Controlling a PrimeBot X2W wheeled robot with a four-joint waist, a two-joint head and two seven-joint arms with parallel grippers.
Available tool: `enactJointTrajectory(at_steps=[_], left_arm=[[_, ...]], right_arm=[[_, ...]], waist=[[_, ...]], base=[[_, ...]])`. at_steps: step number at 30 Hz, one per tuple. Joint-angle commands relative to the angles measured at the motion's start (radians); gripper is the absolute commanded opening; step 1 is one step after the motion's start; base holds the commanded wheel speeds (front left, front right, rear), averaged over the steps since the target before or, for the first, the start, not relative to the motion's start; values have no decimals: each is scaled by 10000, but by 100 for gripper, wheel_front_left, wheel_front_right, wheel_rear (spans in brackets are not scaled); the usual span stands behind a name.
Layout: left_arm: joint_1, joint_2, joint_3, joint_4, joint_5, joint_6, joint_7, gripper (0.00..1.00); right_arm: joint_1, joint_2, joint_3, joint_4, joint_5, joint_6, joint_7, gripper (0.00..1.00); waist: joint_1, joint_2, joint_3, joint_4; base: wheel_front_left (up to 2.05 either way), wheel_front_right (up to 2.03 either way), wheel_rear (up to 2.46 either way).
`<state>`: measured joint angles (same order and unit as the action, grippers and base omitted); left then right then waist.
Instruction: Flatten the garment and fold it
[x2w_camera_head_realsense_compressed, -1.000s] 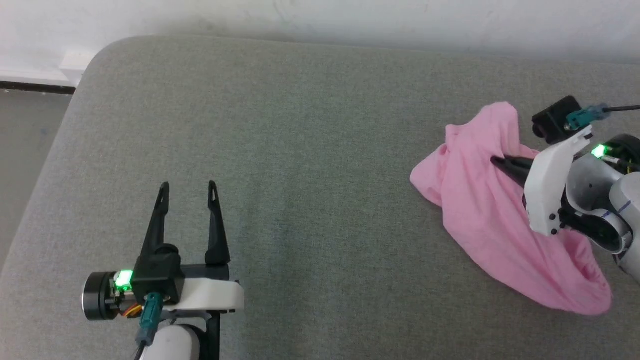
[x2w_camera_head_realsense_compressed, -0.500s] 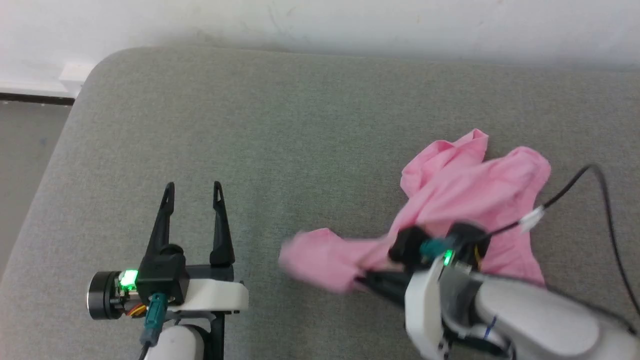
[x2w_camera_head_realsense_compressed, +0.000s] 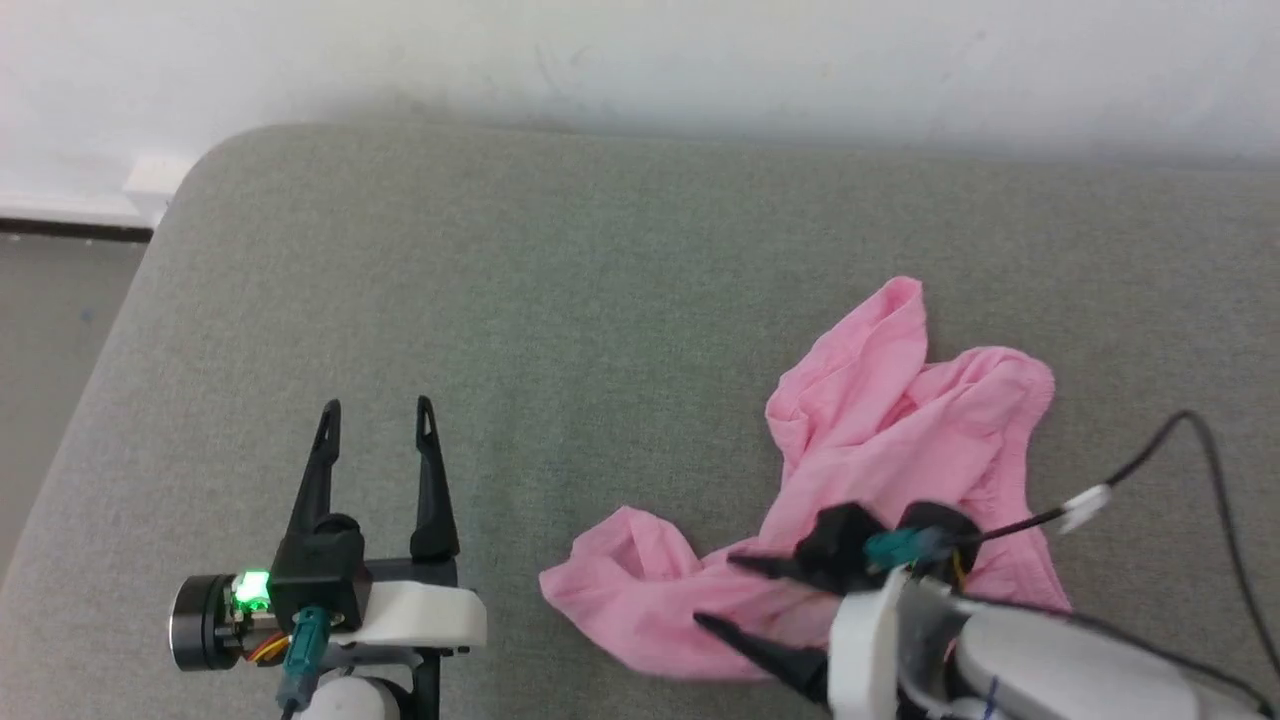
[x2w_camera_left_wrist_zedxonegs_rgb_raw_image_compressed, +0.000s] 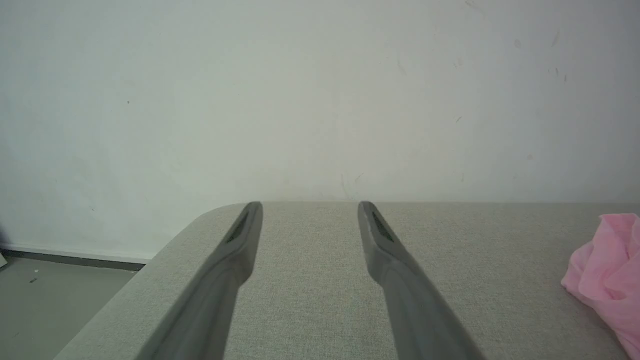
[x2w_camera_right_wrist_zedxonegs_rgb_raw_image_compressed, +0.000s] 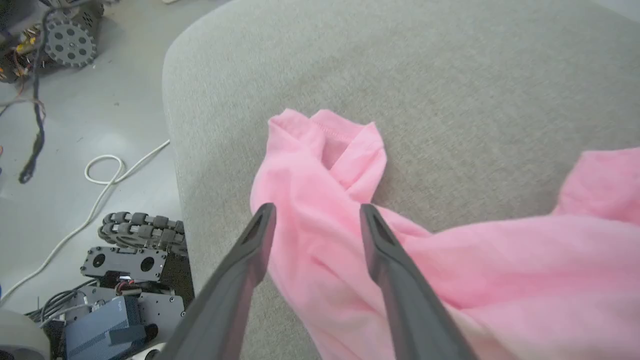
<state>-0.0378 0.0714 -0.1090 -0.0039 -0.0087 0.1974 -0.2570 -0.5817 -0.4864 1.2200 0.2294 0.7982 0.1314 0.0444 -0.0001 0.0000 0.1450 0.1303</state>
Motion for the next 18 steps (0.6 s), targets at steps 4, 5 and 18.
enactJointTrajectory(at_steps=[4,5,18], left_arm=[[180,102,19,-4,21,8,-47,100],[207,111,18,-21,27,12,-47,100],[91,178,-191,-142,92,-2,-47,100]], right_arm=[[-150,-871,-1523,-958,199,-7,-797,100],[-194,-1084,-1908,-1128,142,-7,-850,100],[-1655,-2325,-3954,-467,-71,-7,2358,100]], waist=[[1,0,-571,-430],[1,0,-607,-472],[1,0,-241,-373]], base=[[0,0,0],[0,0,0],[0,0,0]])
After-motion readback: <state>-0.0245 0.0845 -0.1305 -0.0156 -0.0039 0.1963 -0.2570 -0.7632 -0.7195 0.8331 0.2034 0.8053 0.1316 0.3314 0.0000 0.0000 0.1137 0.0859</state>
